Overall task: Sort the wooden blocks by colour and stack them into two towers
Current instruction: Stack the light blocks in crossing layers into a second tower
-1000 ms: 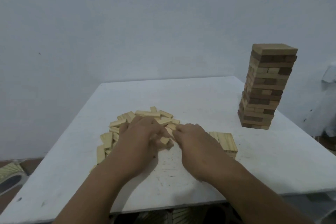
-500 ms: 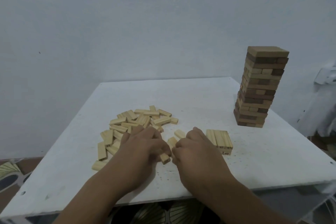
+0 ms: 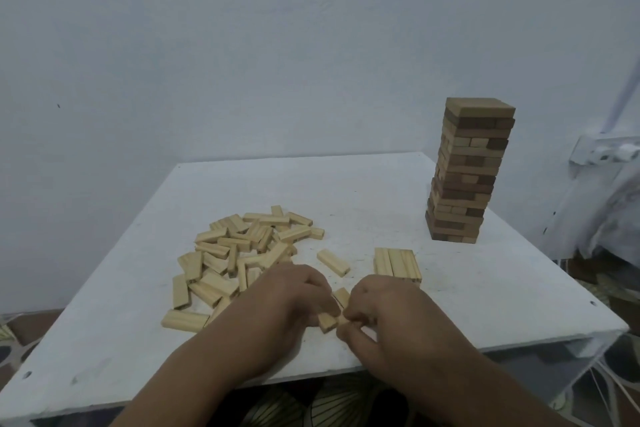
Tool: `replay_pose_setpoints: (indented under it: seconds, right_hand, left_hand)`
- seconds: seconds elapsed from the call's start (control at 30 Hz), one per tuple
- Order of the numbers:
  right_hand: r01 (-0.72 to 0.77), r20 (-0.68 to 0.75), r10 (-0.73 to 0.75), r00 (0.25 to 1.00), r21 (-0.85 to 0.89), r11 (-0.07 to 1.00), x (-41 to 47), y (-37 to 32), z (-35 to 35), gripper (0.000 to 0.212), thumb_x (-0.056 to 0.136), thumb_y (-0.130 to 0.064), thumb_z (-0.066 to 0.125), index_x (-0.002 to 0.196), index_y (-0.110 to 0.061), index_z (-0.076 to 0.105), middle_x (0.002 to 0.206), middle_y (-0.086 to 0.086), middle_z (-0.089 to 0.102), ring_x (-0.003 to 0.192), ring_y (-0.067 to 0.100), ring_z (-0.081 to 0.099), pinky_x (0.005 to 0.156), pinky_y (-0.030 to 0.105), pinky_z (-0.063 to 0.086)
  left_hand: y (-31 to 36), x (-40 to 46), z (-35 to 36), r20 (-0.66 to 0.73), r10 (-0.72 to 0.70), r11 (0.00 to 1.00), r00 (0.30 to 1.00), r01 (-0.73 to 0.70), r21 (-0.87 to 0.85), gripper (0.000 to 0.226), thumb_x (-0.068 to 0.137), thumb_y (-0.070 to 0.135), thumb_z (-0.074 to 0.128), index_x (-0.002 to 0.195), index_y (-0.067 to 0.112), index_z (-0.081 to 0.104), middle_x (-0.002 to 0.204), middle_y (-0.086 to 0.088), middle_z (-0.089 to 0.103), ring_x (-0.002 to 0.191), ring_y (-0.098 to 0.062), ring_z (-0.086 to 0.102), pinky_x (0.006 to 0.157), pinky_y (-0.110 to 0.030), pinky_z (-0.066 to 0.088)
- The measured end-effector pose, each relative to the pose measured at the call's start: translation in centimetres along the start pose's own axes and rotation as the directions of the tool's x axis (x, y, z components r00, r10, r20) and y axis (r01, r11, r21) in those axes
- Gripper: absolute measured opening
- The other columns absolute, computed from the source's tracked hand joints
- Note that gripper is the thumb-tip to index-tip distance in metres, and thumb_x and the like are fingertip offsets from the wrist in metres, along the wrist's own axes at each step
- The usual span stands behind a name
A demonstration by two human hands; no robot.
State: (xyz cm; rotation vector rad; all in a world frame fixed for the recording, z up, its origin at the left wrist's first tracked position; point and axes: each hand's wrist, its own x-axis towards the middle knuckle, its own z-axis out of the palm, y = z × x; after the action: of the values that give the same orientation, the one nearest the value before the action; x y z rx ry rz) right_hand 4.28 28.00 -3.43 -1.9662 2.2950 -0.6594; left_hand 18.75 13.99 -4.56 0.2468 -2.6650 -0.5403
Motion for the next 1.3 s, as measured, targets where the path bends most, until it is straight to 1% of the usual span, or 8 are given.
replay_pose_setpoints:
  seconds: [0.3,0.5,0.57,0.67,0.83,1.0,1.17,1.3]
  right_hand:
    - [-0.019,-0.002,0.019,1.000,0.069,0.997,-0.2,0.5,-0.9,0.027,0.088,-0.039,0.061,0.087,-0.016,0.074,0.091,-0.007,0.065,0.085,0.008,0.058,0.079,0.031,0.050]
    - [-0.043,0.091,0.035,0.995,0.086,0.995,0.1,0.5,-1.1,0.021,0.092,-0.031,0.064,0.096,-0.014,0.075,0.103,-0.006,0.065,0.094,0.006,0.057,0.086,0.027,0.047]
    - [-0.024,0.074,0.014,0.997,0.136,0.990,0.2,1.1,-0.8,0.014,0.093,-0.017,0.062,0.094,-0.012,0.076,0.101,-0.001,0.068,0.086,0.000,0.053,0.080,0.015,0.041]
    - [-0.030,0.049,0.022,0.999,0.160,0.987,0.1,1.4,-0.4,0.013,0.090,-0.010,0.063,0.089,-0.012,0.076,0.096,0.000,0.070,0.076,-0.009,0.046,0.073,0.000,0.033]
    - [-0.017,0.063,0.008,0.998,0.145,0.989,0.3,1.6,-0.8,0.012,0.091,-0.020,0.066,0.096,-0.015,0.076,0.100,-0.005,0.070,0.094,0.008,0.060,0.079,0.010,0.040]
    - [-0.046,0.029,0.044,0.999,0.069,0.997,-0.2,1.0,-0.6,0.043,0.076,-0.062,0.069,0.095,-0.024,0.071,0.093,-0.014,0.062,0.088,0.003,0.054,0.078,0.022,0.046]
    - [-0.064,-0.069,0.072,0.995,0.120,0.991,-0.4,0.3,0.0,0.024,0.075,-0.049,0.071,0.084,-0.026,0.068,0.085,-0.016,0.060,0.085,0.001,0.054,0.071,0.014,0.043]
    - [-0.060,-0.081,0.076,0.994,0.185,0.981,-0.7,0.4,0.0,0.021,0.070,-0.032,0.072,0.078,-0.027,0.053,0.085,-0.017,0.053,0.091,0.001,0.048,0.069,0.015,0.042]
  left_hand:
    - [-0.4,0.5,0.8,-0.091,-0.147,0.988,0.985,0.150,0.027,0.017,0.066,0.044,0.070,0.082,0.039,0.072,0.088,0.023,0.066,0.093,-0.001,0.055,0.089,-0.037,0.045]
    - [-0.6,0.6,0.7,-0.097,-0.162,0.986,0.982,0.165,0.021,0.026,0.064,0.050,0.076,0.088,0.043,0.071,0.078,0.021,0.067,0.087,-0.001,0.057,0.094,-0.027,0.036]
    - [-0.6,0.6,0.8,-0.118,-0.170,0.984,0.978,0.174,0.027,0.026,0.062,0.049,0.082,0.087,0.044,0.073,0.074,0.021,0.066,0.090,0.000,0.056,0.095,-0.016,0.023]
    - [-0.6,0.5,0.8,-0.129,-0.177,0.983,0.976,0.181,0.016,0.029,0.060,0.051,0.082,0.087,0.045,0.073,0.077,0.024,0.067,0.091,0.001,0.057,0.093,-0.018,0.021]
    - [-0.4,0.7,0.7,-0.128,-0.218,0.975,0.968,0.220,0.007,0.034,0.056,0.051,0.085,0.088,0.048,0.073,0.068,0.027,0.063,0.089,0.002,0.057,0.093,-0.026,0.023]
    - [-0.3,0.7,0.6,-0.138,-0.220,0.975,0.966,0.222,-0.001,0.039,0.055,0.067,0.067,0.091,0.051,0.070,0.079,0.028,0.069,0.091,0.003,0.058,0.098,-0.037,0.027]
    - [-0.4,0.5,0.6,-0.094,-0.216,0.976,0.972,0.216,0.000,0.040,0.058,0.075,0.062,0.089,0.051,0.070,0.095,0.035,0.066,0.102,0.008,0.055,0.103,-0.040,0.024]
    - [-0.1,0.1,0.1,0.008,-0.184,0.982,0.983,0.184,0.031,0.025,0.069,0.047,0.069,0.094,0.045,0.067,0.119,0.037,0.055,0.130,0.011,0.035,0.109,-0.037,0.011]
